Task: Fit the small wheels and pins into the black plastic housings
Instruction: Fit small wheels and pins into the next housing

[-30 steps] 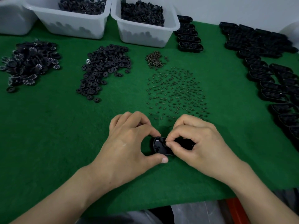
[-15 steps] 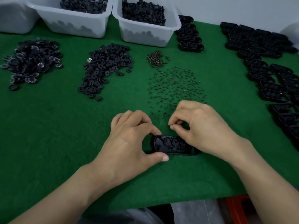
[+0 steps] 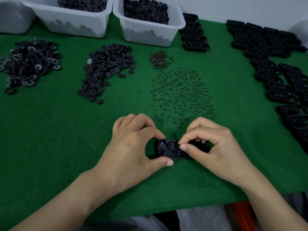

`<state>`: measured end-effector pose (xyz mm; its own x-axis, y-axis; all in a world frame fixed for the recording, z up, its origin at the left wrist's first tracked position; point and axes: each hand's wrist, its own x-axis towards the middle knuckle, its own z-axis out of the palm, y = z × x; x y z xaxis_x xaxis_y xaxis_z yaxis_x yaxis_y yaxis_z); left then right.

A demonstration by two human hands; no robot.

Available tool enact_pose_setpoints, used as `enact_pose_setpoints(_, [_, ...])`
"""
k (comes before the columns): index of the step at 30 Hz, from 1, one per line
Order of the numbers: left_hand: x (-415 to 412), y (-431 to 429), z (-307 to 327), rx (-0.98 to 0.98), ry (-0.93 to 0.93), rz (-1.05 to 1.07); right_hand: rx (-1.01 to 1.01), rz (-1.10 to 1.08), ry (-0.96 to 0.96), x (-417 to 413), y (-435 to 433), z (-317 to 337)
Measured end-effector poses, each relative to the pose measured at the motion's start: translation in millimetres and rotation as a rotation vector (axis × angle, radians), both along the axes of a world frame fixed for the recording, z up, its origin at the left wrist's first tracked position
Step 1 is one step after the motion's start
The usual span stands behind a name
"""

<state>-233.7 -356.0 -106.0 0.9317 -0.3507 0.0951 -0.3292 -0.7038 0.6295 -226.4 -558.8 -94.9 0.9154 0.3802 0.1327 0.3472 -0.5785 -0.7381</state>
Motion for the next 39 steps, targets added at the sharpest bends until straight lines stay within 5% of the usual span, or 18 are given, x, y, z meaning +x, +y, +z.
enact_pose_setpoints(13, [-1, 0, 1, 0.003, -0.001, 0.005, -0.142, 0.001, -0.089, 14, -6, 18])
enact_pose_setpoints(23, [0, 1, 0, 0.004, -0.007, 0.002, -0.536, 0.087, -0.217, 35, 8, 18])
enact_pose_setpoints(30, [0, 1, 0, -0.002, 0.004, 0.001, 0.024, -0.033, 0.015, 10, -14, 9])
enact_pose_setpoints(39, [-1, 0, 1, -0.001, 0.013, 0.006, 0.062, -0.055, -0.034, -4, -13, -5])
